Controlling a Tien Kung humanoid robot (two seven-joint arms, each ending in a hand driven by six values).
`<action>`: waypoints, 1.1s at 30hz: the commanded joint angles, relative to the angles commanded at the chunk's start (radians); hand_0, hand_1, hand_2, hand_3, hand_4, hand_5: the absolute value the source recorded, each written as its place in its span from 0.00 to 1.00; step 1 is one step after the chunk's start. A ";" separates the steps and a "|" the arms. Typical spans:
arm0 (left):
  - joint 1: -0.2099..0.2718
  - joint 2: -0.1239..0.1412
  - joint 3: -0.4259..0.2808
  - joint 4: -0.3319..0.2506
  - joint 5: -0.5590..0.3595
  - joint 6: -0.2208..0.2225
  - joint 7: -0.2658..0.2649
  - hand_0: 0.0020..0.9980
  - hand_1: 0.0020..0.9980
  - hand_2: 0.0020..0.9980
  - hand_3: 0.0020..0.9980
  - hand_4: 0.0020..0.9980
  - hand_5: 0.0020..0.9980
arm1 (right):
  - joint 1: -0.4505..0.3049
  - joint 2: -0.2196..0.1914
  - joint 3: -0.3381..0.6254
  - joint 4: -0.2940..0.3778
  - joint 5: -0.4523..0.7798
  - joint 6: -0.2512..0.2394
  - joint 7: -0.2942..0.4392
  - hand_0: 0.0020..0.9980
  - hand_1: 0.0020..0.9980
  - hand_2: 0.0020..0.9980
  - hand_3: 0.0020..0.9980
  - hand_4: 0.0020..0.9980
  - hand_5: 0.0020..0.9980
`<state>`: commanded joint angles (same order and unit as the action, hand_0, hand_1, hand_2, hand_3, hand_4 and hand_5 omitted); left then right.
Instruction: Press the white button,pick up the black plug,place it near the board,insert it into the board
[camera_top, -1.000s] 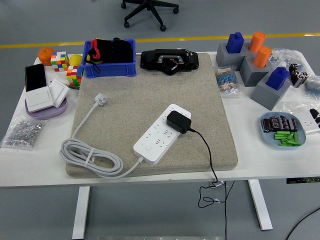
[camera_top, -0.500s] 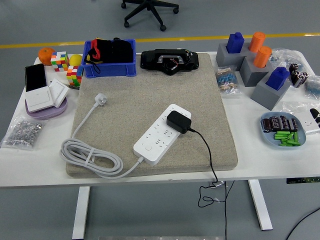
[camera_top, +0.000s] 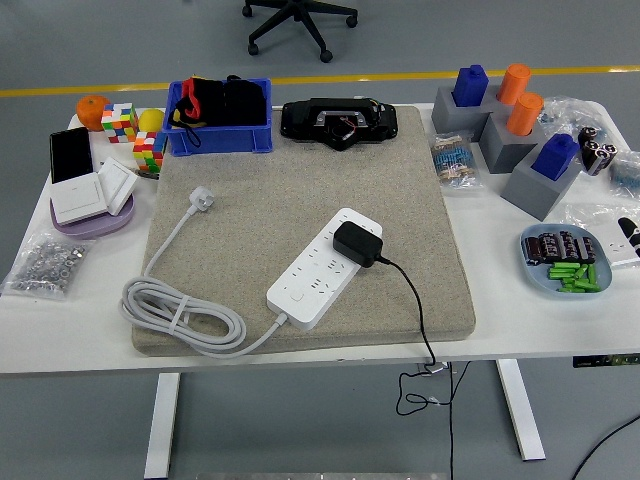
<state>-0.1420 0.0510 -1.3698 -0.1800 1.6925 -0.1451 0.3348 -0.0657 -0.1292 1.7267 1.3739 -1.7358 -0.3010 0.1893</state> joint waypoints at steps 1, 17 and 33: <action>0.000 -0.001 -0.001 0.000 0.002 0.000 0.000 0.70 0.67 0.65 0.65 0.55 0.18 | 0.000 -0.001 0.000 0.001 -0.001 0.003 -0.003 0.90 0.90 0.88 0.88 1.00 0.46; -0.015 -0.009 0.010 0.000 -0.009 0.007 -0.007 0.70 0.67 0.65 0.65 0.55 0.18 | 0.012 -0.016 0.018 0.023 -0.001 0.011 -0.009 0.89 0.89 0.87 0.87 1.00 0.46; -0.025 0.001 0.008 0.000 -0.009 0.009 -0.006 0.70 0.67 0.65 0.65 0.55 0.18 | 0.032 -0.009 0.022 0.030 -0.003 0.018 -0.016 0.87 0.87 0.84 0.86 0.98 0.44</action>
<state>-0.1675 0.0521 -1.3613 -0.1800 1.6832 -0.1365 0.3288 -0.0335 -0.1382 1.7486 1.4042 -1.7387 -0.2829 0.1731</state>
